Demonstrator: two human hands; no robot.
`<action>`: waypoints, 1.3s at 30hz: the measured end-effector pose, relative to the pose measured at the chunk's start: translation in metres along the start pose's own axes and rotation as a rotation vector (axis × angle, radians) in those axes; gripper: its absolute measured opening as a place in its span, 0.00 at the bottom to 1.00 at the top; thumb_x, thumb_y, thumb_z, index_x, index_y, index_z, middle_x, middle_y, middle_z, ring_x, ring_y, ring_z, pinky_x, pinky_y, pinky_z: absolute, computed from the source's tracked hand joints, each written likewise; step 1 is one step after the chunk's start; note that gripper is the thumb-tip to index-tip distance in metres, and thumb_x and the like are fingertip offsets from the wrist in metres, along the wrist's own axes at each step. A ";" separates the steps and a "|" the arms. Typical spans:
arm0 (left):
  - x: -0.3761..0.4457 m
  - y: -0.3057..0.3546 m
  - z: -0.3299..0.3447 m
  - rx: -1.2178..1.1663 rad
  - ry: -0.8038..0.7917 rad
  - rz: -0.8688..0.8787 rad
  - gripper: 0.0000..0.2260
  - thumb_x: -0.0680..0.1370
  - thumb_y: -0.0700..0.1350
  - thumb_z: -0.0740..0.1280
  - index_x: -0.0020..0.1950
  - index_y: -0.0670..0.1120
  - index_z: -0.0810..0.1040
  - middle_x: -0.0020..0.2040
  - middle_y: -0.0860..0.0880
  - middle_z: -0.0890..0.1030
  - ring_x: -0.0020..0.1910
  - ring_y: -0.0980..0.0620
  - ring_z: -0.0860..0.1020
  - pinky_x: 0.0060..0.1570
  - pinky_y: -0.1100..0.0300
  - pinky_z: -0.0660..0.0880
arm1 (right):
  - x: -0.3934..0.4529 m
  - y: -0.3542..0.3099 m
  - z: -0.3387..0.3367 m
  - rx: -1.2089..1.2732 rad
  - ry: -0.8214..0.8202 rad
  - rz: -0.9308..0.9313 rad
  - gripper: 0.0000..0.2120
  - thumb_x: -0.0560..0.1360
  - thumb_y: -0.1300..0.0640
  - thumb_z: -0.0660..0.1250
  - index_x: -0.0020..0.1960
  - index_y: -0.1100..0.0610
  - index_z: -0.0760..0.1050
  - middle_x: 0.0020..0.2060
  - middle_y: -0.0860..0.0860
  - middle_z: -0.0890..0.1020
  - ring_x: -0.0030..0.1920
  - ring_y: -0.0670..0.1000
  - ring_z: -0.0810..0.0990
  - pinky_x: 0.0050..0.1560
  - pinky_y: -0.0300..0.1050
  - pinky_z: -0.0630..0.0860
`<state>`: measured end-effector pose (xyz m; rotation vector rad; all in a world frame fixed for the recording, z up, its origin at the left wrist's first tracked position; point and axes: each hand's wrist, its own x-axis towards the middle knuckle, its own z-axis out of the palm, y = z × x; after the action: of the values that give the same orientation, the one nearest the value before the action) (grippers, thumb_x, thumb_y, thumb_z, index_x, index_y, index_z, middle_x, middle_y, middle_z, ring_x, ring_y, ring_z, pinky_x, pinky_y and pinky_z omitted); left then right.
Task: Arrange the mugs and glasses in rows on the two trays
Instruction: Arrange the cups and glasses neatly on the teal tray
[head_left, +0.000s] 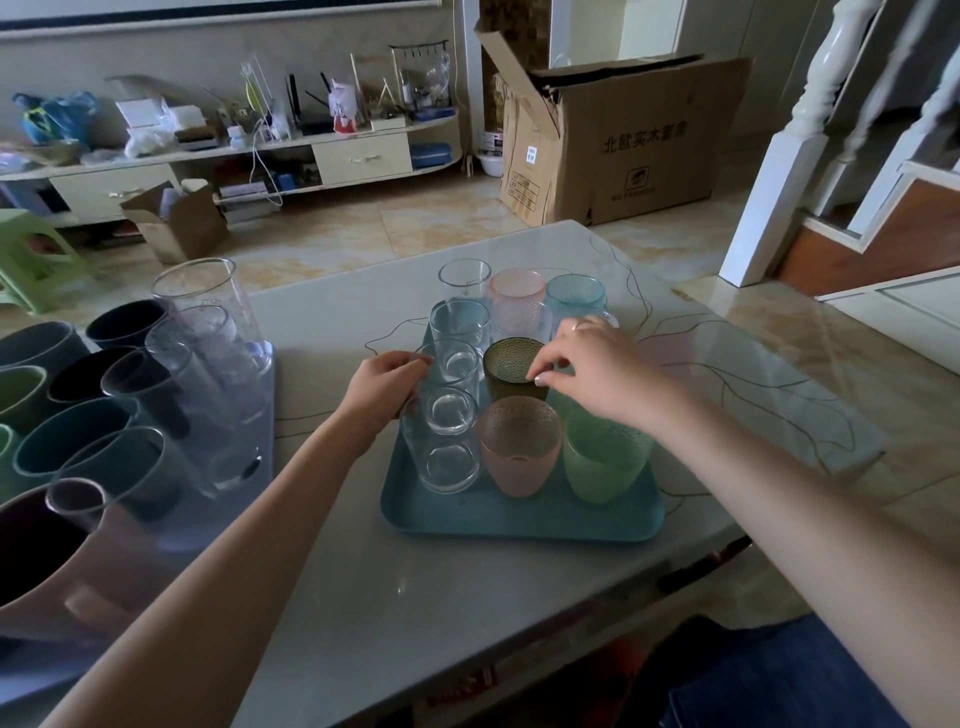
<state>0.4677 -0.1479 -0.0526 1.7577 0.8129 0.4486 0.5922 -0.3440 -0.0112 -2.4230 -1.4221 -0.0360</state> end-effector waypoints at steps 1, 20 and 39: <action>0.000 0.000 0.000 0.000 0.000 0.003 0.10 0.74 0.40 0.63 0.40 0.52 0.80 0.30 0.48 0.72 0.29 0.52 0.69 0.37 0.57 0.70 | 0.000 -0.001 0.000 -0.001 -0.006 -0.004 0.06 0.75 0.51 0.67 0.50 0.47 0.82 0.41 0.46 0.72 0.53 0.51 0.71 0.55 0.49 0.70; 0.001 0.000 -0.001 0.030 0.009 -0.001 0.08 0.74 0.40 0.64 0.44 0.49 0.82 0.30 0.47 0.73 0.30 0.50 0.70 0.40 0.56 0.73 | -0.002 -0.005 -0.001 0.102 -0.013 -0.019 0.07 0.76 0.55 0.66 0.50 0.49 0.81 0.41 0.45 0.78 0.42 0.46 0.73 0.43 0.40 0.66; 0.076 0.032 0.014 0.262 -0.032 -0.028 0.10 0.75 0.47 0.66 0.50 0.41 0.80 0.30 0.47 0.72 0.26 0.52 0.67 0.25 0.65 0.66 | 0.024 0.079 0.000 0.054 0.021 0.340 0.14 0.76 0.63 0.61 0.47 0.44 0.79 0.40 0.48 0.79 0.38 0.52 0.77 0.38 0.44 0.71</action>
<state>0.5387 -0.1086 -0.0346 1.9865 0.9041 0.3042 0.6715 -0.3588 -0.0278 -2.5751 -0.9718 0.0564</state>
